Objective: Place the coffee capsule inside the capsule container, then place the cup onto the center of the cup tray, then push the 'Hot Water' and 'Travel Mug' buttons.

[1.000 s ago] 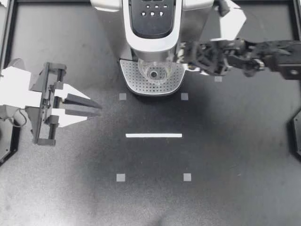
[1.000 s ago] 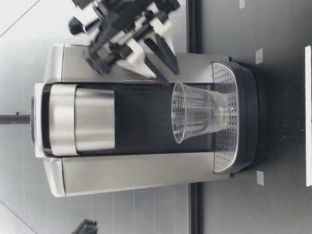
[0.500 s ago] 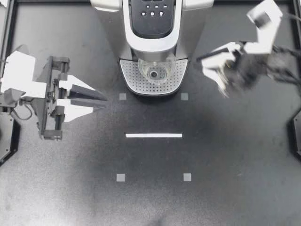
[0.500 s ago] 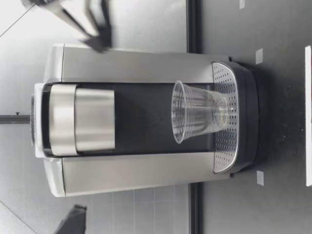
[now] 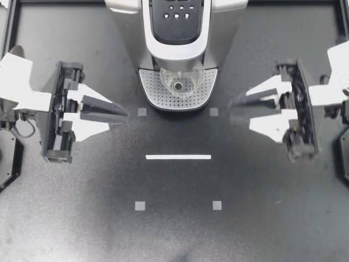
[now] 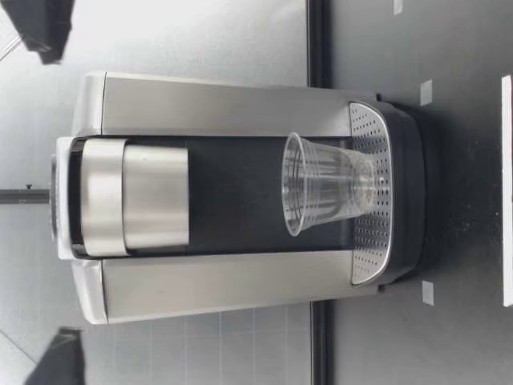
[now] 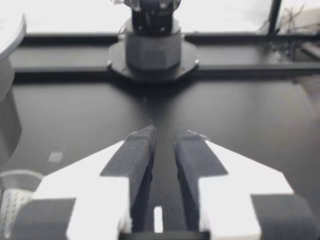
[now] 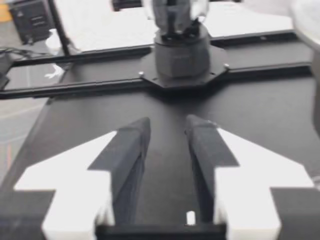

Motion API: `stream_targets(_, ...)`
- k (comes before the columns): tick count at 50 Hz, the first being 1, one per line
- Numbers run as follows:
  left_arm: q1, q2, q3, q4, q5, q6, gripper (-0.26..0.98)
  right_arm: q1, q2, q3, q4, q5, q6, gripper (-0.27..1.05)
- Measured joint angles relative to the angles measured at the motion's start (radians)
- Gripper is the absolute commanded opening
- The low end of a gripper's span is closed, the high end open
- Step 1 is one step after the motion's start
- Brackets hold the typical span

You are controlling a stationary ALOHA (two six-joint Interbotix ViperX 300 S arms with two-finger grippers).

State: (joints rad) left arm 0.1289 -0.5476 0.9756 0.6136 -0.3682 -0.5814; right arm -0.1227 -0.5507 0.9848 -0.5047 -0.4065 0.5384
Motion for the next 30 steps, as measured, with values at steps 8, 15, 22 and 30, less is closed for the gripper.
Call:
stream_targets(8,0.000,0.000,0.000,0.002,-0.035,0.002,0.22,0.020,-0.003,-0.009,-0.002,0.018,-0.006,0.43)
stream_targets(15,0.000,0.003,0.000,0.002,-0.037,0.006,0.22,0.021,-0.005,-0.009,0.000,0.023,-0.008,0.43)
stream_targets(22,0.000,0.005,0.000,0.002,-0.037,0.011,0.22,0.021,-0.005,-0.009,-0.002,0.025,-0.009,0.43)
stream_targets(30,0.000,0.005,0.000,0.002,-0.043,0.014,0.22,0.021,-0.005,-0.009,0.000,0.023,-0.009,0.43)
